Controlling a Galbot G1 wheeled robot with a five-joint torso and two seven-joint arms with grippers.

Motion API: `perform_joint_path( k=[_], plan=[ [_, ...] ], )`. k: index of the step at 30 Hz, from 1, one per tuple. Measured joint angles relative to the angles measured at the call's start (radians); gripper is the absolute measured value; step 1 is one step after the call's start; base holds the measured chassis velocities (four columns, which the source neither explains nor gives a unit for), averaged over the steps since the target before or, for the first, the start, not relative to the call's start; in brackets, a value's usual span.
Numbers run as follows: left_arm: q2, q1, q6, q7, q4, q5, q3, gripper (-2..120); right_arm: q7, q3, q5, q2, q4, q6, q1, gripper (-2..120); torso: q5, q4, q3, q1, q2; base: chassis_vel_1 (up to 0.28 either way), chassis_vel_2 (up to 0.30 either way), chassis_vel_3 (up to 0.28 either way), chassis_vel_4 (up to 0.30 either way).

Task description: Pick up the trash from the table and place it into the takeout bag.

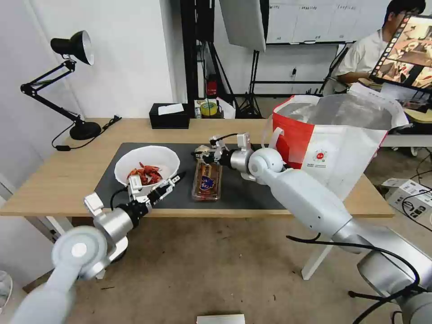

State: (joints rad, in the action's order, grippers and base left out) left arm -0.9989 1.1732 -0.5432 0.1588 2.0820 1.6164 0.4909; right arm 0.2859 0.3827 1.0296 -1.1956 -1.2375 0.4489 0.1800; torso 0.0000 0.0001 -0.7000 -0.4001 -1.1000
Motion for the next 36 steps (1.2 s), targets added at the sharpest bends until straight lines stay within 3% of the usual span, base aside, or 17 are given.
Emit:
perform_joint_path(
  k=[15,25,36],
  plan=[
    [-0.036,-0.110,-0.023,0.100,-0.109,-0.025,-0.137,100,-0.002,-0.014,0.006,0.019,-0.006,-0.003,0.017,0,0.0001,-0.0001,0.000,0.000,0.000,0.000,0.000,0.000,0.000],
    [-0.053,-0.155,-0.014,0.161,-0.144,-0.015,-0.173,100,-0.009,-0.038,0.004,0.026,-0.025,-0.004,0.049,0,0.0001,-0.0001,0.000,0.000,0.000,0.000,0.000,0.000,0.000],
    [-0.074,-0.181,0.058,0.204,-0.174,-0.017,-0.216,100,-0.008,-0.054,0.001,0.032,-0.036,-0.007,0.076,0,0.0000,-0.0001,0.000,0.000,0.000,0.000,0.000,0.000,0.000]
  ],
)
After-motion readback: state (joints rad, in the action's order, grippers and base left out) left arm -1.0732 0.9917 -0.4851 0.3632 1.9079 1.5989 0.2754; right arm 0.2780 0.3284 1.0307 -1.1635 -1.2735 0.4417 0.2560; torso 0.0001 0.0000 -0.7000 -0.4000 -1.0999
